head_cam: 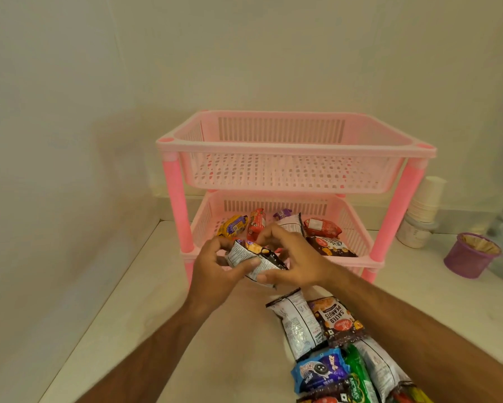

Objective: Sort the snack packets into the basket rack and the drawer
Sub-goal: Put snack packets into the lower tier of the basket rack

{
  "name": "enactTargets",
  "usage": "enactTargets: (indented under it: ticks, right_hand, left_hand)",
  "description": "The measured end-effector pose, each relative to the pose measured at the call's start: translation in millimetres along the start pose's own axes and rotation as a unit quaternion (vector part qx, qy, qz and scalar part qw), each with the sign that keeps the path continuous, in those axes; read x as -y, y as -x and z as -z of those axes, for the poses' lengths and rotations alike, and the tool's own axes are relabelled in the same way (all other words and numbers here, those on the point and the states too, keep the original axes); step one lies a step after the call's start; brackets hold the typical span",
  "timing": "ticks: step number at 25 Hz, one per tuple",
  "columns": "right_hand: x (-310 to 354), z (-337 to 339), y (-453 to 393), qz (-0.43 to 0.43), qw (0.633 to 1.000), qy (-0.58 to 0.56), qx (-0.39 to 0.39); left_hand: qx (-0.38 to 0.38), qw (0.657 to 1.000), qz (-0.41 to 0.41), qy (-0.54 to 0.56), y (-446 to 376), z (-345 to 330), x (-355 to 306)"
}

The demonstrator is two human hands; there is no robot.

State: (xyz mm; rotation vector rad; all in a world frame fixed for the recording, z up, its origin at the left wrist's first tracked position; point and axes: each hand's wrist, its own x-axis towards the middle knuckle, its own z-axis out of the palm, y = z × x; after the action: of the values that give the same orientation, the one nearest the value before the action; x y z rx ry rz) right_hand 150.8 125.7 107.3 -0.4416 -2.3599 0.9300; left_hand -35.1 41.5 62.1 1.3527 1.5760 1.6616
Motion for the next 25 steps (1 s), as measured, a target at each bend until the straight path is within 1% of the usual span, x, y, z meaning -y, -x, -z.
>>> enactTargets:
  ticks: [3,5,6,7,8,9,10,11,12,13,14,15,16,17,18,20,23,25]
  right_hand:
    - [-6,5,3,-0.049,0.998,0.045,-0.012]
    - [-12,13,2,-0.078,0.996,0.037,-0.028]
    - [-14,18,0,-0.089,0.995,0.026,-0.039]
    - [-16,23,-4,-0.097,0.994,0.014,-0.058]
    - [-18,27,-10,-0.099,0.992,0.002,-0.082]
    - [-20,30,-17,-0.098,0.99,0.0,-0.105]
    - [-22,31,-27,-0.093,0.989,0.014,-0.118]
    - [-25,30,-36,-0.087,0.989,0.04,-0.117]
    - [-28,26,-47,-0.08,0.989,0.067,-0.102]
    - [-32,20,-57,-0.073,0.99,0.089,-0.081]
    - [-35,12,-67,-0.068,0.99,0.109,-0.059]
    - [-38,3,-76,-0.068,0.988,0.135,-0.037]
    - [-40,-6,-85,-0.075,0.982,0.171,-0.012]
    - [-44,-16,-94,-0.083,0.974,0.211,0.017]
    - [-47,-24,-102,-0.091,0.963,0.251,0.046]
    - [-53,-38,-115,-0.099,0.942,0.308,0.086]
    - [-57,-43,-122,-0.096,0.929,0.346,0.09]
    - [-62,-43,-120,-0.098,0.928,0.344,0.107]
  left_hand:
    - [0.006,0.997,0.032,0.071,4,-6,3]
    - [-0.007,0.99,0.053,0.128,7,-9,10]
    - [-0.023,0.988,0.062,0.138,9,-11,15]
    - [-0.034,0.989,0.066,0.129,13,-13,21]
    - [-0.03,0.994,0.059,0.086,17,-15,28]
    - [0.0,0.999,0.035,0.014,22,-17,36]
    - [0.058,0.996,0.002,-0.07,27,-19,42]
    - [0.137,0.978,-0.038,-0.151,32,-23,45]
    - [0.224,0.943,-0.087,-0.231,35,-29,48]
    - [0.306,0.89,-0.146,-0.305,36,-37,50]
    - [0.375,0.829,-0.202,-0.362,35,-47,53]
    - [0.425,0.773,-0.251,-0.399,35,-57,53]
    - [0.458,0.731,-0.284,-0.418,35,-67,54]
    - [0.478,0.707,-0.3,-0.427,35,-76,55]
    - [0.488,0.697,-0.305,-0.428,36,-82,57]
    - [0.496,0.701,-0.301,-0.415,37,-87,60]
    - [0.495,0.711,-0.282,-0.412,34,-84,65]
    - [0.492,0.703,-0.262,-0.441,31,-80,70]
